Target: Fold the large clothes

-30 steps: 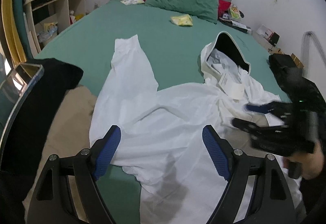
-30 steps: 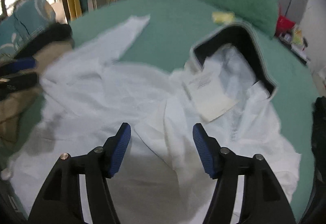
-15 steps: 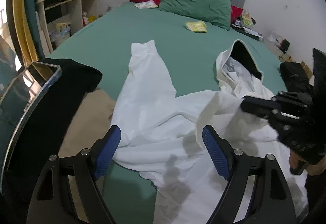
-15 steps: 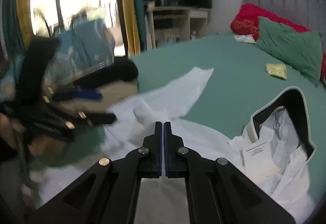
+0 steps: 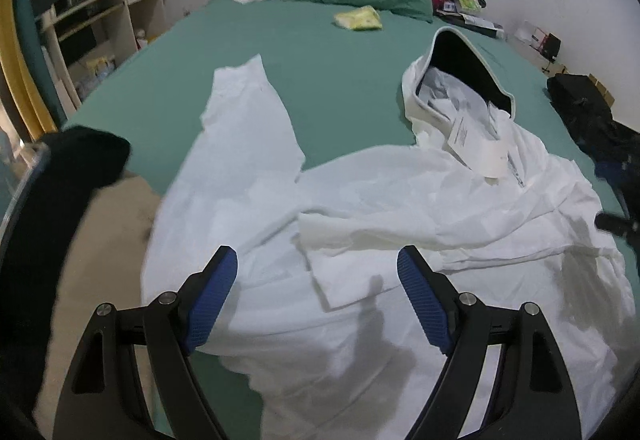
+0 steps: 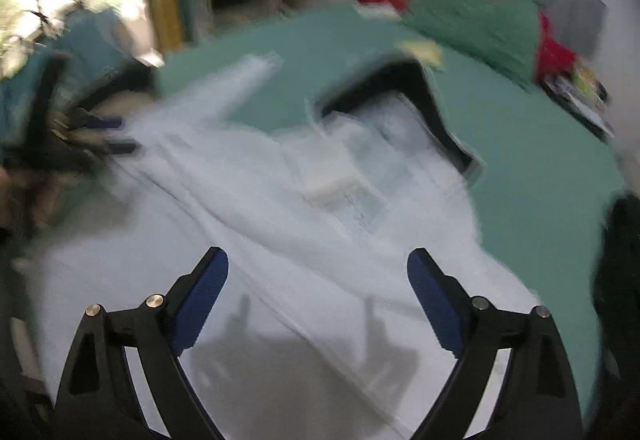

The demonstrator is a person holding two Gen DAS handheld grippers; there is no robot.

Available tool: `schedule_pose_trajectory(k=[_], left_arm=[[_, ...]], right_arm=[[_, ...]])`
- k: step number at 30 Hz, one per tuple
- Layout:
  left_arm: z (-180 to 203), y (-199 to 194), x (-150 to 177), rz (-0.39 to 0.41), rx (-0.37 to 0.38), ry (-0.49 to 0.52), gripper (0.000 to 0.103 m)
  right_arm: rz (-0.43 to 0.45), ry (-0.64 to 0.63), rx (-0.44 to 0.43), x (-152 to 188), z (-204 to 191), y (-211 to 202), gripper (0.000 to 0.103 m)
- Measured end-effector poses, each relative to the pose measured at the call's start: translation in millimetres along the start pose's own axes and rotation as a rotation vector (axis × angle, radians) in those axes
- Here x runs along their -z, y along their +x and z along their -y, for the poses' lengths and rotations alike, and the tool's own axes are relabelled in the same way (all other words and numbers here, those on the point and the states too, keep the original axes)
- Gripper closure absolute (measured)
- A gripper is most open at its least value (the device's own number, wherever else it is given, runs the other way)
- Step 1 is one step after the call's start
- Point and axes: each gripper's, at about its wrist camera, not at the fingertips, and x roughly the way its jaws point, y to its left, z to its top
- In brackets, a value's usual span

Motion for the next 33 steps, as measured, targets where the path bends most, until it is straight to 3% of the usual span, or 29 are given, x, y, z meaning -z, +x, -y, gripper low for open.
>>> schedule_pose_trajectory(k=[4, 7, 9, 11, 15, 18, 20, 23, 30, 31, 33], left_arm=[[0, 14, 7, -0.038, -0.035, 0.0, 0.018], [1, 20, 4, -0.037, -0.015, -0.004, 0.018], [4, 23, 1, -0.027, -0.03, 0.025, 0.018], [1, 28, -3, -0.048, -0.049, 0.024, 0.018], [-21, 29, -11, -0.052, -0.049, -0.045, 0.018], [-39, 22, -16, -0.03, -0.084, -0.082, 0.018], [-47, 11, -21, 0.017, -0.109, -0.08, 0.018], [-58, -4, -25, 0.06, -0.125, -0.095, 0.018], [-96, -24, -18, 0.097, -0.174, -0.167, 0.018], [-104, -24, -15, 0.085, -0.182, -0.197, 0.018], [-111, -27, -11, 0.096, -0.16, -0.212, 0.018]], right_arm=[[-0.039, -0.057, -0.081, 3, -33, 21, 0.013], [-0.077, -0.095, -0.077, -11, -56, 48, 0.016], [-0.131, -0.019, -0.171, -18, -51, 61, 0.017], [-0.148, 0.019, -0.211, -21, -42, 73, 0.017], [-0.177, 0.056, -0.161, -40, -26, 98, 0.016], [-0.101, 0.092, -0.176, -57, -27, 82, 0.016], [0.01, 0.06, -0.183, -69, -46, 60, 0.016], [0.1, 0.025, -0.205, -94, -74, 48, 0.016], [0.027, 0.029, -0.333, -173, -134, 131, 0.017], [0.018, 0.02, -0.337, -180, -143, 142, 0.02], [-0.005, 0.024, -0.353, -196, -160, 172, 0.04]])
